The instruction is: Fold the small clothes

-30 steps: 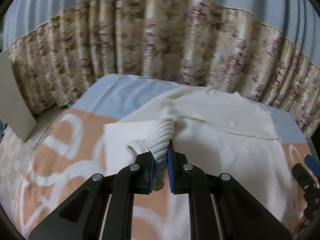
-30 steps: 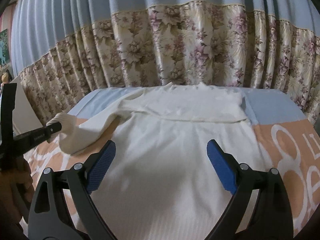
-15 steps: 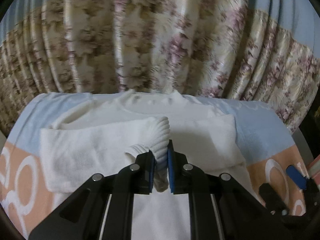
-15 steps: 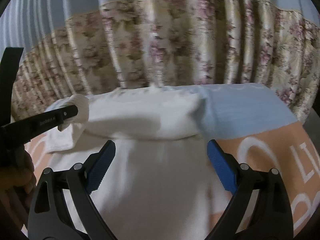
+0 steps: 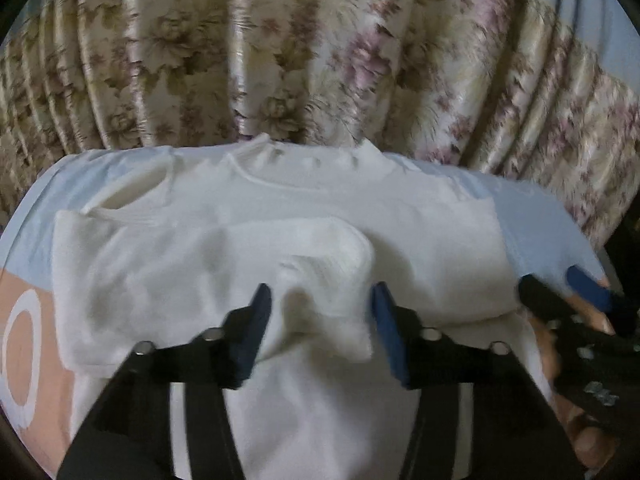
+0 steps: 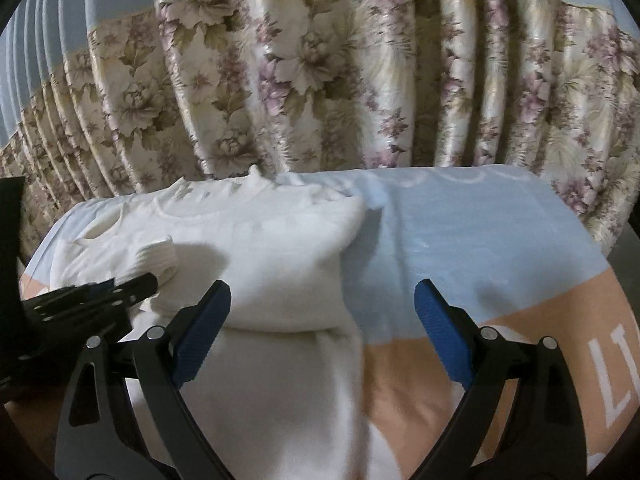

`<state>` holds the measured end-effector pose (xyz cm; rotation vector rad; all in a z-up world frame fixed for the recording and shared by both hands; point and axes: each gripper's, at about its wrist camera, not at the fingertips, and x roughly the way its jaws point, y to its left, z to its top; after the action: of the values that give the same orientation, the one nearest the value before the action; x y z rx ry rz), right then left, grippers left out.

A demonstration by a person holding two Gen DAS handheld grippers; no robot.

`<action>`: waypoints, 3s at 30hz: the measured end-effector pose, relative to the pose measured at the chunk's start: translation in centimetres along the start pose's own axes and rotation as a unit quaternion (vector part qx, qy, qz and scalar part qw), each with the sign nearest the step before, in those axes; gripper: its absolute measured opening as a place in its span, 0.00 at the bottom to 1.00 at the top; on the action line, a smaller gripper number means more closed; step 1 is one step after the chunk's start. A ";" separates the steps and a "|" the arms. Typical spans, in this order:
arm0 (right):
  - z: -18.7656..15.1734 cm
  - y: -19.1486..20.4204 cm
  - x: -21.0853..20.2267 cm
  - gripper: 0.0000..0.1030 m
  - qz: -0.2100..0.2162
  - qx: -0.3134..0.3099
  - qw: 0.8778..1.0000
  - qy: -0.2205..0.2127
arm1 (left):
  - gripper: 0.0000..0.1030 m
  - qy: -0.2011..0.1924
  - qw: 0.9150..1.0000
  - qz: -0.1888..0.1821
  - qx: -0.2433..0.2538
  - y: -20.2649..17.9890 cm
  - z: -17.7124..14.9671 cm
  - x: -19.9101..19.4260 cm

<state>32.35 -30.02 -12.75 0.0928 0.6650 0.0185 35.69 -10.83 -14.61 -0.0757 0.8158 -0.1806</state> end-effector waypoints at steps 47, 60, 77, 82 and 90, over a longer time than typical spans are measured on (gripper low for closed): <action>3.1 -1.2 8.6 0.21 -0.030 -0.048 0.993 0.100 | 0.69 0.028 0.989 0.132 -0.058 13.5 0.1 1.0; 1.8 -4.2 5.2 0.28 -0.048 -0.014 0.997 0.059 | 0.69 0.023 0.990 0.128 -0.056 14.1 0.2 0.1; 0.6 1.4 -0.5 0.46 0.012 -0.022 1.000 0.015 | 0.68 -0.030 0.995 0.090 -0.032 11.2 -2.9 -9.5; -4.1 1.3 -6.4 0.47 0.014 -0.010 1.000 -0.001 | 0.69 -0.057 0.991 0.116 -0.021 10.7 -7.2 -14.5; -12.6 2.2 -14.6 0.49 0.024 -0.018 1.000 -0.006 | 0.69 -0.046 0.989 0.142 0.004 9.6 -17.7 -19.8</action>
<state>13.09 -27.54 -13.45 0.0744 0.6495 0.0765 10.74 2.38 -13.76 0.0400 0.7256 0.0871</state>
